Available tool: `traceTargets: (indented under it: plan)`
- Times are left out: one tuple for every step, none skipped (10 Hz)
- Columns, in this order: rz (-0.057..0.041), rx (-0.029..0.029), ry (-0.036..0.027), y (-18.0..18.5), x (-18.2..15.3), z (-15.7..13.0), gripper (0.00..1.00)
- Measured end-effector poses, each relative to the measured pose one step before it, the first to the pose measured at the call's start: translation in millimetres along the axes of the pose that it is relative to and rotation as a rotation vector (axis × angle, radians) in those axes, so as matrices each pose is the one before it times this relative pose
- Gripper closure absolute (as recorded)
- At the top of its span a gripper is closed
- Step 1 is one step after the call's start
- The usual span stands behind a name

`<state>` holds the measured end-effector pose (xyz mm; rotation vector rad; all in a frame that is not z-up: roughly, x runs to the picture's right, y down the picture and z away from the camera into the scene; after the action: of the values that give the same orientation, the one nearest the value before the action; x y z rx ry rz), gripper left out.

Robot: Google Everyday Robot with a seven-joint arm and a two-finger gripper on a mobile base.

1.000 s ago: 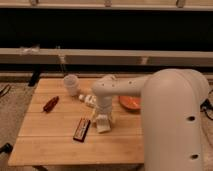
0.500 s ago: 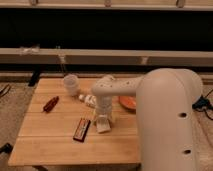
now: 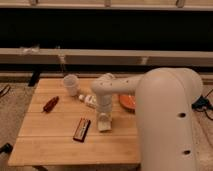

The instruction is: Place the white sponge in the ceramic cup

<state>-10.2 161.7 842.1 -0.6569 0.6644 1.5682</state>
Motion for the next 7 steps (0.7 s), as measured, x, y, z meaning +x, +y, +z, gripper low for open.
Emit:
traceTargets:
  plan:
    - [0.00975, -0.0123, -0.01638, 1.27, -4.59, -14.34, 0.99]
    - [-0.00037, -0.016, -0.02526, 2.62, -5.94, -20.18, 1.0]
    - [-0.00736, -0.01823, -0.02889, 5.04, -6.13, -22.35, 1.0]
    - [-0.02221, -0.02463, -0.04968, 7.1, -11.1, -38.06, 1.0]
    - [-0.01246, -0.01207, -0.0259, 3.38, -7.34, -18.41, 1.0]
    - [-0.02718, -0.01127, -0.03342, 6.09, -10.96, -23.21, 1.0]
    - [-0.04592, -0.01219, -0.03664, 13.05, -14.78, -17.85, 1.0]
